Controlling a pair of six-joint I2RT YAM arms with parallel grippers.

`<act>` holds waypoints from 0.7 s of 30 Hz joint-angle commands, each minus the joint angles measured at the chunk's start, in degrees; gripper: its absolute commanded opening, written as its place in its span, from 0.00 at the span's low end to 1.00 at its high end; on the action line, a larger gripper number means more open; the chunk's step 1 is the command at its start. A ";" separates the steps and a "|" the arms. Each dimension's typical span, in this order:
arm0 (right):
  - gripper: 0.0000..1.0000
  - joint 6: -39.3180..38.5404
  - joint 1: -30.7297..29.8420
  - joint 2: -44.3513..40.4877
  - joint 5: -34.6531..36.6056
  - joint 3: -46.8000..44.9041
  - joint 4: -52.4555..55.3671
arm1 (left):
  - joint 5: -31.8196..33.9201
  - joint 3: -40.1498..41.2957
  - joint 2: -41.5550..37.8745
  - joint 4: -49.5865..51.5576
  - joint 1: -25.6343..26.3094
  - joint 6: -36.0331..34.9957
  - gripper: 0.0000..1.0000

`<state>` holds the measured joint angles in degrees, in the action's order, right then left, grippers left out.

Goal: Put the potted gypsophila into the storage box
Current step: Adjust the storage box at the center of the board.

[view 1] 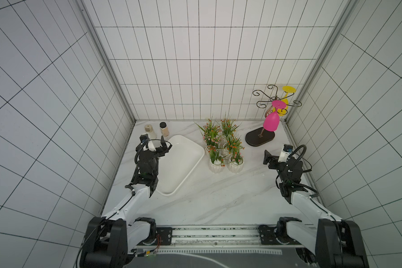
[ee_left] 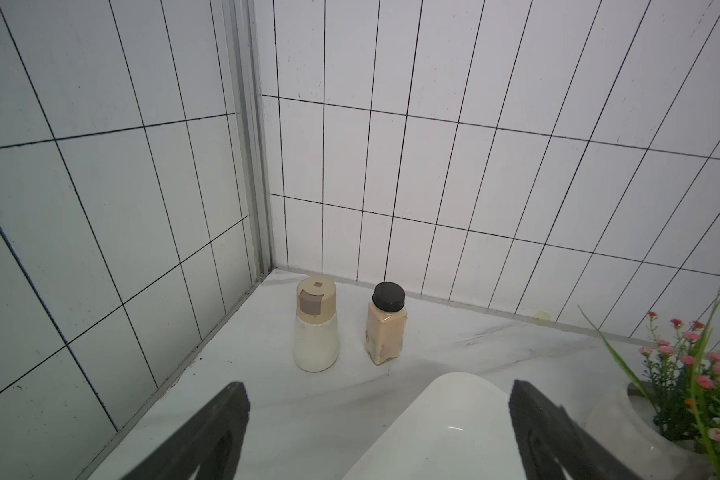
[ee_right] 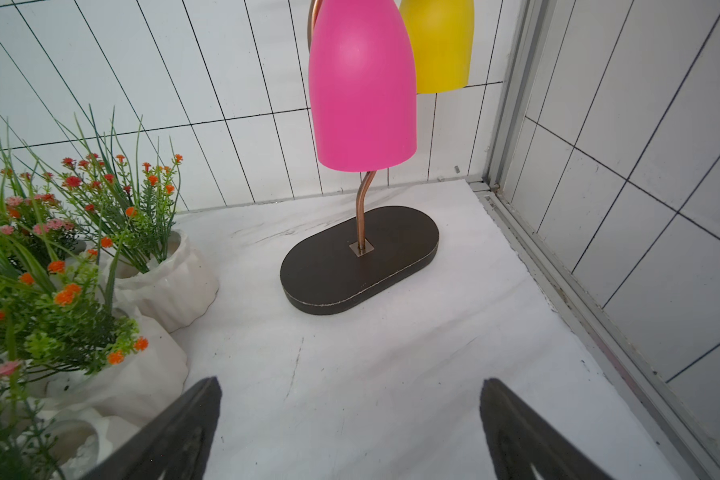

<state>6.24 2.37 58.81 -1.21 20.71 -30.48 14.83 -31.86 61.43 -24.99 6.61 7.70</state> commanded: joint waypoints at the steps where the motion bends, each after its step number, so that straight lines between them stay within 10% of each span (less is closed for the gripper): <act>1: 0.98 1.54 0.36 -4.96 -1.61 8.27 16.36 | -2.85 -4.61 -3.38 15.54 1.60 3.61 0.97; 21: 0.84 3.01 4.34 0.18 -19.00 25.79 32.38 | -19.93 -21.98 6.00 36.54 12.16 1.09 0.97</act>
<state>8.84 6.11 58.39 -14.06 41.04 0.67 -1.02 -51.24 66.04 8.99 18.70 9.02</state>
